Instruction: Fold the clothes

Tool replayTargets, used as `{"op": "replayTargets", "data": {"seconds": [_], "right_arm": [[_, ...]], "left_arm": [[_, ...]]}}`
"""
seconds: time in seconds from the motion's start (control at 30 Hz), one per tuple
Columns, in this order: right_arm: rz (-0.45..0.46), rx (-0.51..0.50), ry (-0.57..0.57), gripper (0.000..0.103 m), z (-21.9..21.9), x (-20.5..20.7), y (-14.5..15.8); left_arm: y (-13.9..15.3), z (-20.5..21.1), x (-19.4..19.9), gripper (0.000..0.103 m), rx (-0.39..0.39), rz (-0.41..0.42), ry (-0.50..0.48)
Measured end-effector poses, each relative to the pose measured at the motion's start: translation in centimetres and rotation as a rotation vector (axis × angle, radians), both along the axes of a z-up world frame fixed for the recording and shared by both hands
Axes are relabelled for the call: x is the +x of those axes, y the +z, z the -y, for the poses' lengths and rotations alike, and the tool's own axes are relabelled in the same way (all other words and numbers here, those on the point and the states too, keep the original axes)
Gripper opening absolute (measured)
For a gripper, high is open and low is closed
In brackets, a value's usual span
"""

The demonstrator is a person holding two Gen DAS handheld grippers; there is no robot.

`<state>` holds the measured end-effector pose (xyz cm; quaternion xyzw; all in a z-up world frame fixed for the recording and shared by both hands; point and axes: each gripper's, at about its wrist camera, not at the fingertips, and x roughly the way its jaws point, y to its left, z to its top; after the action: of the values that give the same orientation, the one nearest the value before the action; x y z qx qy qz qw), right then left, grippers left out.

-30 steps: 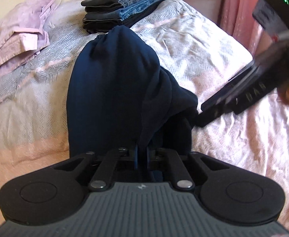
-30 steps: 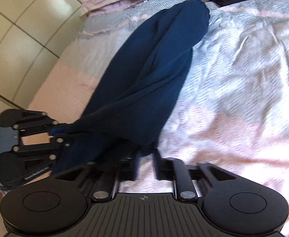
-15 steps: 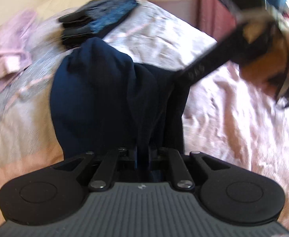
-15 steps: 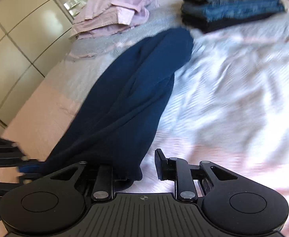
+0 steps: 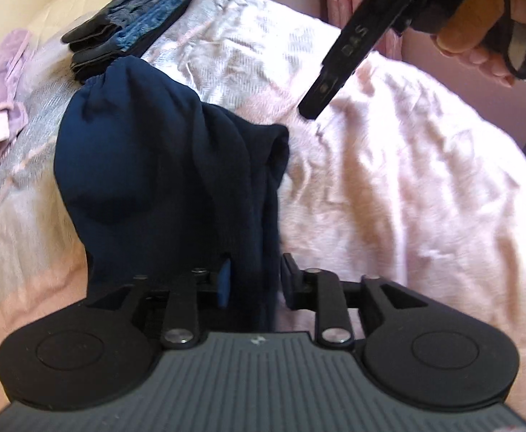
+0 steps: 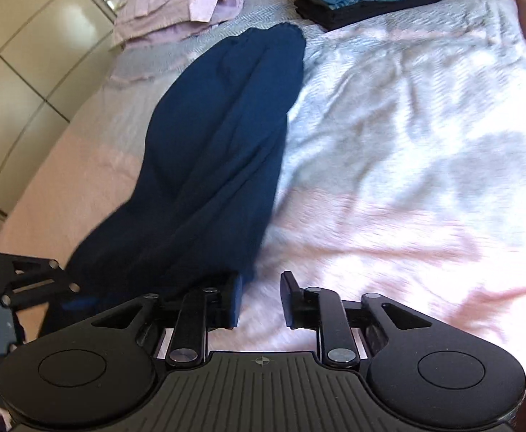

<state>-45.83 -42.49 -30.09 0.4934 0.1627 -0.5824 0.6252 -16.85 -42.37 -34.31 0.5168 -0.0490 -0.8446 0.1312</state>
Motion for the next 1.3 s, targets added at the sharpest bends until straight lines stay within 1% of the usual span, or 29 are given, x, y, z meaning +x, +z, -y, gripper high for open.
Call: {"op": "replayTargets", "data": {"seconds": [0.1, 0.13, 0.17, 0.23, 0.27, 0.3, 0.33, 0.37, 0.47, 0.53, 0.6, 0.67, 0.7, 0.73, 0.77, 0.8, 0.83, 0.9, 0.93, 1.0, 1.07, 1.1, 1.17, 1.2, 1.23, 1.27, 1.3], "right_arm": [[-0.052, -0.022, 0.011, 0.024, -0.9, -1.4, 2.4], [-0.073, -0.036, 0.019, 0.024, -0.8, -1.8, 3.3], [-0.099, -0.053, 0.04, 0.025, -0.3, -2.1, 4.2], [-0.15, -0.106, 0.1, 0.029, 1.7, -2.6, 6.2], [-0.172, -0.133, 0.134, 0.039, 3.0, -2.8, 7.1], [-0.193, -0.16, 0.177, 0.054, 4.6, -2.8, 7.8], [-0.211, -0.185, 0.223, 0.059, 6.4, -2.9, 8.3], [-0.221, -0.208, 0.275, 0.06, 8.8, -2.9, 8.4], [-0.25, -0.271, 0.428, 0.06, 16.0, -3.1, 8.5], [-0.259, -0.268, 0.513, 0.06, 21.0, -3.6, 7.7], [-0.289, -0.263, 0.598, 0.06, 25.3, -4.4, 6.7], [-0.289, -0.226, 0.666, 0.06, 29.2, -5.2, 5.0], [-0.279, -0.201, 0.698, 0.06, 31.0, -5.6, 4.1], [-0.27, -0.183, 0.723, 0.06, 32.4, -5.9, 3.4], [-0.264, -0.184, 0.73, 0.052, 32.6, -5.8, 3.5], [-0.257, -0.186, 0.736, 0.019, 32.8, -5.8, 3.6], [-0.25, -0.188, 0.742, 0.017, 33.0, -5.8, 3.7], [-0.237, -0.191, 0.754, 0.013, 33.4, -5.7, 3.9], [-0.231, -0.192, 0.76, 0.012, 33.6, -5.7, 4.0], [-0.218, -0.196, 0.772, 0.01, 34.0, -5.7, 4.2], [-0.207, -0.196, 0.783, 0.01, 34.5, -5.5, 4.2], [-0.212, -0.181, 0.786, 0.01, 35.1, -5.0, 3.6], [-0.233, -0.13, 0.794, 0.011, 36.1, -4.3, 1.3], [-0.24, -0.11, 0.794, 0.011, 36.5, -4.1, 0.4], [-0.233, -0.108, 0.786, 0.011, 36.6, -4.2, 0.2], [-0.227, -0.106, 0.778, 0.012, 36.6, -4.3, 0.0], [-0.229, -0.111, 0.77, 0.019, 36.5, -4.5, 0.1]], "left_arm": [[2.4, 0.8, 1.0, 0.028, 0.064, -0.073, 0.103], [3.1, 1.5, 1.3, 0.031, 0.079, -0.1, 0.149], [3.7, 2.4, 1.4, 0.033, 0.087, -0.122, 0.196], [4.6, 4.5, 1.6, 0.036, 0.075, -0.145, 0.292], [4.9, 5.8, 1.4, 0.038, 0.068, -0.155, 0.335], [5.1, 7.1, 1.3, 0.041, 0.06, -0.164, 0.378], [5.3, 8.5, 1.1, 0.043, 0.053, -0.174, 0.421], [5.2, 10.0, 0.8, 0.044, 0.048, -0.185, 0.464], [4.0, 14.7, -0.6, 0.044, 0.05, -0.212, 0.562], [2.7, 17.7, -1.7, 0.044, 0.068, -0.221, 0.611], [1.1, 20.4, -2.9, 0.044, 0.095, -0.225, 0.647], [-0.5, 23.0, -4.1, 0.043, 0.122, -0.227, 0.682], [-1.3, 23.6, -4.3, 0.041, 0.142, -0.219, 0.691], [-1.8, 24.0, -4.4, 0.029, 0.165, -0.215, 0.699], [-2.2, 24.3, -4.4, 0.02, 0.186, -0.211, 0.707], [-2.0, 24.1, -4.3, 0.012, 0.189, -0.204, 0.714], [-1.8, 23.9, -4.2, 0.009, 0.189, -0.197, 0.72], [-0.3, 22.8, -4.1, 0.004, 0.142, -0.185, 0.712], [0.4, 22.3, -3.9, 0.004, 0.12, -0.181, 0.709], [1.1, 22.4, -3.4, 0.004, 0.111, -0.187, 0.724], [-0.2, 23.7, -3.5, 0.004, 0.132, -0.151, 0.724], [-1.4, 24.4, -3.7, 0.004, 0.146, -0.126, 0.72], [-3.1, 25.4, -3.9, 0.007, 0.158, -0.112, 0.729], [-3.3, 25.7, -3.5, 0.01, 0.17, -0.12, 0.745], [-3.5, 25.9, -3.2, 0.016, 0.182, -0.129, 0.762], [-3.5, 26.1, -2.8, 0.018, 0.191, -0.137, 0.777], [-2.9, 25.7, -2.0, 0.022, 0.179, -0.147, 0.784]]}}
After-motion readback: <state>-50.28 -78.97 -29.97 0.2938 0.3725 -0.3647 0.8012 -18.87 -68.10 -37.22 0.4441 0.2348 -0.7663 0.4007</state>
